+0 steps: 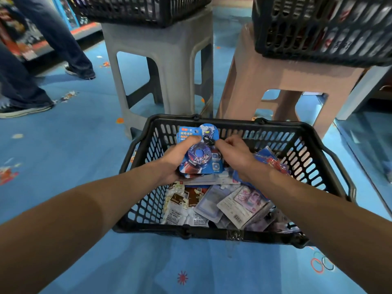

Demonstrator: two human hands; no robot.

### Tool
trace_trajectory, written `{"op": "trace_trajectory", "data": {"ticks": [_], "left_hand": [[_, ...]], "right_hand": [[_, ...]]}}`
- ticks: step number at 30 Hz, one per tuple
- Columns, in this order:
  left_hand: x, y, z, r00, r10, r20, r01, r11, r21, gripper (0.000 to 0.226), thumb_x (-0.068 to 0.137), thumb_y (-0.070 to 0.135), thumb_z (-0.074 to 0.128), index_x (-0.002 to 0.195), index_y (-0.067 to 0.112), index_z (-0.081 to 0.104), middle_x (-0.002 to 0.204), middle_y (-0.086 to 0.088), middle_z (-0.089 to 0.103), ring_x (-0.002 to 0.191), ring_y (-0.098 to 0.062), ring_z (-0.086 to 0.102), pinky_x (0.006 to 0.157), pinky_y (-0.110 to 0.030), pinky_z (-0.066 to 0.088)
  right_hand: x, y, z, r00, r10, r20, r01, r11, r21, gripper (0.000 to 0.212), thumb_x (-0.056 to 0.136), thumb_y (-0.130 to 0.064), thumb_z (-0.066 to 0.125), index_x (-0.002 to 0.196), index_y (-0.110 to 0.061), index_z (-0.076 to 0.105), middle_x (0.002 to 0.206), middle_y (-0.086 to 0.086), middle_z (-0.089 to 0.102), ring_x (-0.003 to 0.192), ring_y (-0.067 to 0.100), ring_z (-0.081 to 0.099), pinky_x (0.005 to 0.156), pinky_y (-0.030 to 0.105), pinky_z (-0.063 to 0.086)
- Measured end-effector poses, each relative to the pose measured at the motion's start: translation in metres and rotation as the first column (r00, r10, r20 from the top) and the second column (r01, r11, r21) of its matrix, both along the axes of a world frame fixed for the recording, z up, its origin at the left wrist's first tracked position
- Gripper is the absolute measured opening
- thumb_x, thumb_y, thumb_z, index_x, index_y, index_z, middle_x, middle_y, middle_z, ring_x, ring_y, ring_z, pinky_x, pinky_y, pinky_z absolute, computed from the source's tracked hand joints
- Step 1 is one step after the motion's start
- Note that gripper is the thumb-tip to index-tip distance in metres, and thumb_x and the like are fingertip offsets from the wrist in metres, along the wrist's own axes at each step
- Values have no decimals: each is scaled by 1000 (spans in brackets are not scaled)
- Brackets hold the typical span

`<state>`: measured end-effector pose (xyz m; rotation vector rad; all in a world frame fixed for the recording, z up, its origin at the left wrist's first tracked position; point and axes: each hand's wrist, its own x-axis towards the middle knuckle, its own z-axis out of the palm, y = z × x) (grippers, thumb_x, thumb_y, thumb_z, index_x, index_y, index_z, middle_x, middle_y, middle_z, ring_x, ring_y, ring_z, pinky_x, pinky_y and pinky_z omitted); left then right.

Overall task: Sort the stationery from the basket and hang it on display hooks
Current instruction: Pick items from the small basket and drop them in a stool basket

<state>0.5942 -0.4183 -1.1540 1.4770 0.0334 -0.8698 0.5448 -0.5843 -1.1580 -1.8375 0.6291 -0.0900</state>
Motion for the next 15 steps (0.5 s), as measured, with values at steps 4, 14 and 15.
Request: {"op": "trace_trajectory", "data": {"ticks": [4, 14, 15], "left_hand": [[2, -8, 5, 999, 29, -38, -30, 999, -12, 56, 87, 57, 67, 117, 11, 74, 107, -14, 78, 83, -28, 75, 64, -34, 60], [-16, 17, 115, 983, 85, -162, -93, 995, -40, 52, 100, 50, 55, 111, 2, 71, 89, -16, 76, 53, -21, 70, 43, -24, 52], [-20, 18, 129, 977, 108, -183, -119, 991, -53, 52, 102, 50, 51, 111, 4, 72, 91, -16, 77, 60, -22, 74, 46, -26, 55]], "right_hand": [[9, 14, 2, 999, -23, -45, 41, 884, 465, 32, 101, -34, 45, 114, -12, 63, 94, 9, 77, 80, 24, 74, 81, 42, 61], [-13, 46, 99, 998, -20, -56, 50, 787, 615, 18, 95, -3, 44, 92, -13, 59, 74, 8, 69, 59, 23, 67, 58, 33, 57], [-17, 49, 114, 999, -19, -46, 44, 783, 620, 21, 94, -3, 45, 91, -14, 62, 74, 8, 69, 61, 23, 68, 57, 33, 57]]}}
